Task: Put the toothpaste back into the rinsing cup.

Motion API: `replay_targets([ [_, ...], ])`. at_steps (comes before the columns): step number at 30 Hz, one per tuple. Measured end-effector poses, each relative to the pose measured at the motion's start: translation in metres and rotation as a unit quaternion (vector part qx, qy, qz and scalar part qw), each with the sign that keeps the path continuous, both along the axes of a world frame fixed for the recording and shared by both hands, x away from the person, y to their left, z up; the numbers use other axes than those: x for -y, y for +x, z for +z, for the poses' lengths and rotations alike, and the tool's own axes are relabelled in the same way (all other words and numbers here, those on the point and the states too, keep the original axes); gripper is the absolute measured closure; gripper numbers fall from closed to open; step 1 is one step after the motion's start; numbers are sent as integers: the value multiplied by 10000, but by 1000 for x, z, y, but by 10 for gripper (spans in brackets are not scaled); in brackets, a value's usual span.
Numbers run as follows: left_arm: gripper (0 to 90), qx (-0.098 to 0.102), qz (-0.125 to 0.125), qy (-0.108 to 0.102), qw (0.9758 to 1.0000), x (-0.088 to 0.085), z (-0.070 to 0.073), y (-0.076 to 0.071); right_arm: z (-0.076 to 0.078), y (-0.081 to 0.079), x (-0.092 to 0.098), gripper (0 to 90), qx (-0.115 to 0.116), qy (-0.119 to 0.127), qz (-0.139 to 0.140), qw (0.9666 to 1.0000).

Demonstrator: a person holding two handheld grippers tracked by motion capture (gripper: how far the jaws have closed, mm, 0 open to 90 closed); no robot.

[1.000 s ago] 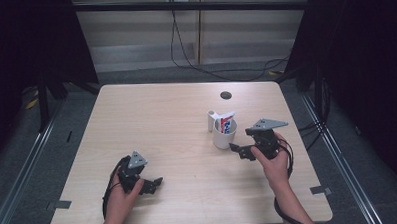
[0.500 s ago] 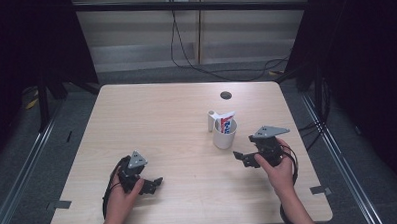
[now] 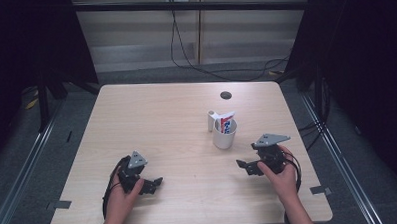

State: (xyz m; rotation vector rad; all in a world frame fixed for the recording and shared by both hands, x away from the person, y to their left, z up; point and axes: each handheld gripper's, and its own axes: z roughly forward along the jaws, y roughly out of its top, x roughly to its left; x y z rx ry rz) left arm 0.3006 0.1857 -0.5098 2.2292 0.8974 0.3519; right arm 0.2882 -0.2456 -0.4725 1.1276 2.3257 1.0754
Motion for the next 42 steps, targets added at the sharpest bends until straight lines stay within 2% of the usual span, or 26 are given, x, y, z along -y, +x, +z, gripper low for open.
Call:
replay_targets([
  [10,0,1,1,1,10000,0,0,0,-12,-7,7,131,-53,-98,-52,9999],
  [16,0,1,2,0,10000,0,0,0,-20,-12,13,131,-160,-148,-112,9997],
  [22,0,1,2,-1,10000,0,0,0,-24,-18,17,131,-137,-239,-113,9996],
  [28,0,2,2,0,10000,0,0,0,-29,-23,21,131,-161,-206,-132,9996],
  [36,0,2,1,1,10000,0,0,0,-36,-28,24,130,-182,-280,-140,9993],
  [42,0,2,1,1,10000,0,0,0,-38,-29,25,130,-175,-211,-165,9995],
])
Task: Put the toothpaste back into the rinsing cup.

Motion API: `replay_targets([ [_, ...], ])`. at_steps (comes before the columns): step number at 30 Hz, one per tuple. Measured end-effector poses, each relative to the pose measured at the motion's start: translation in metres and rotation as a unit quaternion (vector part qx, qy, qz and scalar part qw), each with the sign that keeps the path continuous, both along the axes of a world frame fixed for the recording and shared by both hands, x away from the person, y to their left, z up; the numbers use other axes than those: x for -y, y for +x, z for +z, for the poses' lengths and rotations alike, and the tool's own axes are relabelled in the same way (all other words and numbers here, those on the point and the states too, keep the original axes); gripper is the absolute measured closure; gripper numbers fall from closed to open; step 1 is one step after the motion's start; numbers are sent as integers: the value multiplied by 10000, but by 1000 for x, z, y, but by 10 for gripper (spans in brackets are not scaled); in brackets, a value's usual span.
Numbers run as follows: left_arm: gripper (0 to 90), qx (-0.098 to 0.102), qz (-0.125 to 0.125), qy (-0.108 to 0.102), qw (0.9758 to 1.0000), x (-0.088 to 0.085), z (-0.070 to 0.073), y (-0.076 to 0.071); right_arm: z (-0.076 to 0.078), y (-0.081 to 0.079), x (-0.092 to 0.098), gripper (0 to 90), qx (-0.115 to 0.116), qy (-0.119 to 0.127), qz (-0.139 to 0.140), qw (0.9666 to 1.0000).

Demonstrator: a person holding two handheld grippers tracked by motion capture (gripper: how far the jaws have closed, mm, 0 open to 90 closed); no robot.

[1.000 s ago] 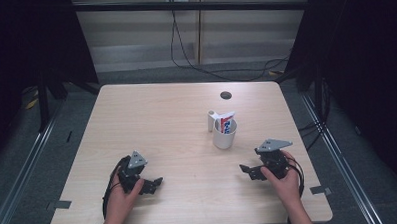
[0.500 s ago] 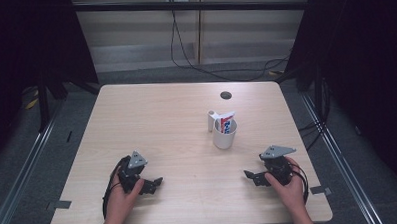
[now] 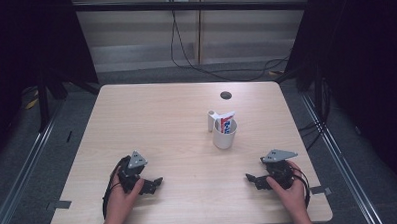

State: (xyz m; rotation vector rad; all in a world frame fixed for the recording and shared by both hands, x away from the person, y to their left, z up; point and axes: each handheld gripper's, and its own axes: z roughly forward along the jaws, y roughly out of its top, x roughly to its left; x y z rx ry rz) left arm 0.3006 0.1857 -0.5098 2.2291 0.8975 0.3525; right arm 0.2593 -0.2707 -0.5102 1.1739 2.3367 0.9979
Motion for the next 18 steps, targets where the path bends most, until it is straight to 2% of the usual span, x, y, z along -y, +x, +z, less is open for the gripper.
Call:
replay_targets([
  [6,0,0,0,-2,10000,0,0,0,-1,-1,1,132,47,-2,6,10000],
  [9,0,0,-1,-1,10000,0,0,0,-1,-1,1,131,-34,50,-10,10000],
  [18,0,1,-1,-3,10000,0,0,0,-1,0,2,127,-45,75,10,10000],
])
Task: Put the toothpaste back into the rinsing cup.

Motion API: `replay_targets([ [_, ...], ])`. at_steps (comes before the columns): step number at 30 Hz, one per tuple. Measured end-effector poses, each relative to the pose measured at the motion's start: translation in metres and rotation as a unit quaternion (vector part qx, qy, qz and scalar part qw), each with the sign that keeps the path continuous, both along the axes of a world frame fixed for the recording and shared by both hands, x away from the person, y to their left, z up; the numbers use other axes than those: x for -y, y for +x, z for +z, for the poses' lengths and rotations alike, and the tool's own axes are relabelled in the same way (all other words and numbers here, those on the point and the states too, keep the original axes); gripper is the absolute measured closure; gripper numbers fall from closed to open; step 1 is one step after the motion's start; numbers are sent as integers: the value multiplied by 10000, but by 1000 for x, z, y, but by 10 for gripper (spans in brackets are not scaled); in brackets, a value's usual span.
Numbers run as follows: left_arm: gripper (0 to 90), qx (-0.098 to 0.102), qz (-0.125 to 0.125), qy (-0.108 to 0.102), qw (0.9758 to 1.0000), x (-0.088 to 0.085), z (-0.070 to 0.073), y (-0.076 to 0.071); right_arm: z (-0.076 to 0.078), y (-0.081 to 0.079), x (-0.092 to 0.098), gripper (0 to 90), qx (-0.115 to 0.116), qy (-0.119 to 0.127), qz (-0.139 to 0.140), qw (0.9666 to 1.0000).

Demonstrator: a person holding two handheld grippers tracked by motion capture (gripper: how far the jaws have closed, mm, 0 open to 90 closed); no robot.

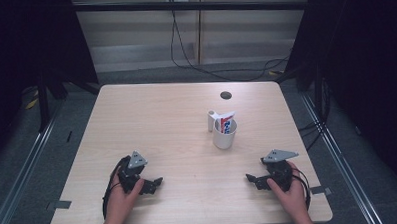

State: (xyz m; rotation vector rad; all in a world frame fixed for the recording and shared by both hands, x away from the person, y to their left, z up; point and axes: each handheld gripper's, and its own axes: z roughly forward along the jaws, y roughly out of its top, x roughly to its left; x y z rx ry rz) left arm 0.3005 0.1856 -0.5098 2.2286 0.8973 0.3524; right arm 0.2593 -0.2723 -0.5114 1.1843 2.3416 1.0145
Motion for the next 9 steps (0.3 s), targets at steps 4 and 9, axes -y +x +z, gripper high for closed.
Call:
replay_targets([
  [4,0,-9,10,-4,10000,0,0,0,0,0,0,127,8,3,-2,10000],
  [9,0,-11,11,-5,10000,0,0,0,0,0,0,127,6,-2,-1,10000],
])
